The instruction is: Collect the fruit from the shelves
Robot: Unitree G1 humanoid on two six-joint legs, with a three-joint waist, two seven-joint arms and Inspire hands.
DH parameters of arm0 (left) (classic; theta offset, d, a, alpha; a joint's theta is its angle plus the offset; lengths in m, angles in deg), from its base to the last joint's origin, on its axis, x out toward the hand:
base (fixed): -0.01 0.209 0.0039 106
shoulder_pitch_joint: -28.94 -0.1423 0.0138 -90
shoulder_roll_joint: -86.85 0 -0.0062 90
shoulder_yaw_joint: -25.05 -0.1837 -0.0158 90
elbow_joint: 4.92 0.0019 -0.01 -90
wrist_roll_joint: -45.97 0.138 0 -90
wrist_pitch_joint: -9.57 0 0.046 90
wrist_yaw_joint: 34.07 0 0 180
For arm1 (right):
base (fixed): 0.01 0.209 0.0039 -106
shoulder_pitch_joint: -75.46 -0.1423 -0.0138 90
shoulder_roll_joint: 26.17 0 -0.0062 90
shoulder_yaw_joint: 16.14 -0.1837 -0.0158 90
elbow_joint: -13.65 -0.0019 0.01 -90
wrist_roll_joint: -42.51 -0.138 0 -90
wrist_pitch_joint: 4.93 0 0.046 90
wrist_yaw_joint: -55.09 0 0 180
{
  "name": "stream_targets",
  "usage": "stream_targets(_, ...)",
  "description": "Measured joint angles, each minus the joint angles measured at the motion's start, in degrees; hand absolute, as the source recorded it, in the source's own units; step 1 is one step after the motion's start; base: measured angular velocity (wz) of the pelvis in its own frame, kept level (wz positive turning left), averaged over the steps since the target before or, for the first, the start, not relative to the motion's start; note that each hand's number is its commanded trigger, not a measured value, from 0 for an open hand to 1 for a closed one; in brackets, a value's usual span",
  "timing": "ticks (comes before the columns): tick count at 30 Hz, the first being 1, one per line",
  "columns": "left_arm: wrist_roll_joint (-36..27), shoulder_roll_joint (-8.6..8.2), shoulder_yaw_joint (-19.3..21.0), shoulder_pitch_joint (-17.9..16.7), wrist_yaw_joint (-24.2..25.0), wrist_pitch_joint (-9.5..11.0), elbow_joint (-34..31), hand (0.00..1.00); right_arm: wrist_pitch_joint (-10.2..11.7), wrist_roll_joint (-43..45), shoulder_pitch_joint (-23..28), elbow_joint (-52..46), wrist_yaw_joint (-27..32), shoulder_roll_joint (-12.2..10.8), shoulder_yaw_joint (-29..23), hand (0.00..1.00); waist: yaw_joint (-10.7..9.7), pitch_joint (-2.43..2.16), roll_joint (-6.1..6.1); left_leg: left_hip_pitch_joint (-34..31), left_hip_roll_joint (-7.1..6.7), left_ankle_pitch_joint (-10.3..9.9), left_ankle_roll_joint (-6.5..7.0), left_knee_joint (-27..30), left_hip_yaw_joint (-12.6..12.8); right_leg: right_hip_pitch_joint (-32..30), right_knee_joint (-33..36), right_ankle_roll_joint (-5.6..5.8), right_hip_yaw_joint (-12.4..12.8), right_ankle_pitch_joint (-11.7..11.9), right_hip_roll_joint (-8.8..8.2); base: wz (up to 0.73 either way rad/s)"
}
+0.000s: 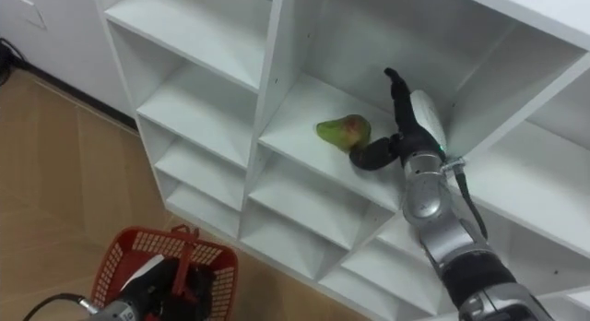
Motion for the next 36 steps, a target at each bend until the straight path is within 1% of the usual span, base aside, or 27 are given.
stream_targets(4, -0.1, -0.13, -0.2, 0.1, -0.5, -0.6, 0.0, 1.00, 0.0, 1.0, 0.0, 0.0, 0.4, 0.0, 0.0, 0.00, 0.0, -0.01, 0.00, -0.5, -0.16, 0.1, 0.13, 0.1, 0.2, -0.7, 0.4, 0.09, 0.2, -0.1, -0.25, 0.00)
stream_targets(9, -0.1, 0.22, -0.7, 0.3, -0.7, -0.6, 0.0, 1.00, 0.0, 0.9, 0.0, 0.0, 1.9, 0.0, 0.1, 0.00, 0.1, -0.02, 0.01, -0.6, -0.14, 0.1, 0.14, 0.1, 0.3, -0.8, 0.3, 0.11, 0.2, -0.1, -0.27, 0.00)
stream_targets(14, 0.1, 0.07, -0.7, 0.4, -0.9, -0.6, 0.0, 1.00, 0.0, 0.9, 0.0, 0.0, 1.8, 0.0, 0.1, 0.00, 0.1, -0.07, 0.12, -1.1, -0.17, 0.1, 0.14, 0.2, 0.2, -1.2, 0.3, 0.11, 0.1, -0.1, -0.26, 0.00)
stream_targets(16, 0.1, 0.22, -0.8, 0.5, -0.8, -0.6, -0.1, 1.00, 0.0, 0.7, 0.0, 0.2, 1.3, -0.3, 0.1, 0.00, 0.1, -0.09, 0.14, -1.1, -0.16, 0.1, 0.14, 0.2, 0.3, -1.2, 0.3, 0.11, 0.1, -0.1, -0.26, 0.00)
stream_targets(18, 0.1, 0.02, -0.9, 0.7, -0.7, -0.7, -0.1, 1.00, 0.0, 0.8, 0.0, 0.3, 0.6, -0.7, 0.1, 0.00, 0.3, -0.09, 0.13, -1.3, -0.13, 0.1, 0.14, 0.2, 0.4, -1.6, 0.4, 0.11, 0.1, -0.1, -0.24, -0.04)
stream_targets(21, 0.0, 0.24, -1.5, 1.0, -0.5, -0.7, -0.2, 1.00, 0.1, 0.8, -0.1, 0.9, -0.6, -1.2, 0.2, 0.00, 0.2, -0.09, 0.15, -1.7, -0.11, 0.1, 0.14, 0.3, 0.5, -1.9, 0.4, 0.10, 0.1, -0.1, -0.24, -0.01)
stream_targets(23, -0.2, 0.46, -2.4, 1.4, -0.4, -0.7, -0.2, 1.00, 0.1, 0.7, -0.4, 1.8, -0.7, -1.2, 0.2, 0.00, 0.1, -0.04, 0.33, -1.8, -0.11, 0.1, 0.14, 0.4, 0.5, -2.0, 0.4, 0.09, 0.0, -0.1, -0.25, 0.00)
stream_targets(26, -0.5, 0.77, -3.8, 2.7, -0.5, -0.6, -0.2, 1.00, 0.2, -0.5, -1.3, 2.2, -0.6, -1.1, 0.2, 0.00, -0.1, -0.11, 0.63, -3.2, -0.12, 0.1, 0.13, 1.0, 0.6, -3.3, 1.0, 0.05, -0.1, 0.0, -0.33, -0.01)
stream_targets(28, -0.5, 0.96, -5.0, 2.8, -0.5, -0.6, -0.6, 1.00, 0.6, -0.8, -1.3, 2.2, -0.7, -1.1, 0.3, 0.00, -0.1, -0.12, 0.91, -3.6, -0.14, 0.1, 0.13, 1.3, 0.8, -3.7, 1.3, 0.02, 0.0, 0.0, -0.45, -0.04)
stream_targets(32, -0.5, 1.56, -6.0, 2.9, -0.7, -0.6, -0.7, 1.00, 0.7, -0.8, -1.3, 2.5, -0.6, -1.1, 0.3, 0.00, 0.0, -0.14, 1.04, -4.0, -0.20, 0.1, 0.14, 1.4, 0.8, -4.3, 1.7, 0.01, 0.0, 0.0, -0.59, 0.00)
stream_targets(36, -0.6, 1.79, -6.4, 3.6, -0.9, -0.6, -0.7, 1.00, 1.7, -0.8, -2.5, 4.5, -0.7, -1.2, 0.3, 0.00, 0.1, -0.14, 1.11, -4.3, -0.22, 0.4, 0.25, 1.3, 1.2, -5.1, 2.6, -0.02, 0.4, 0.0, -0.86, -0.03)
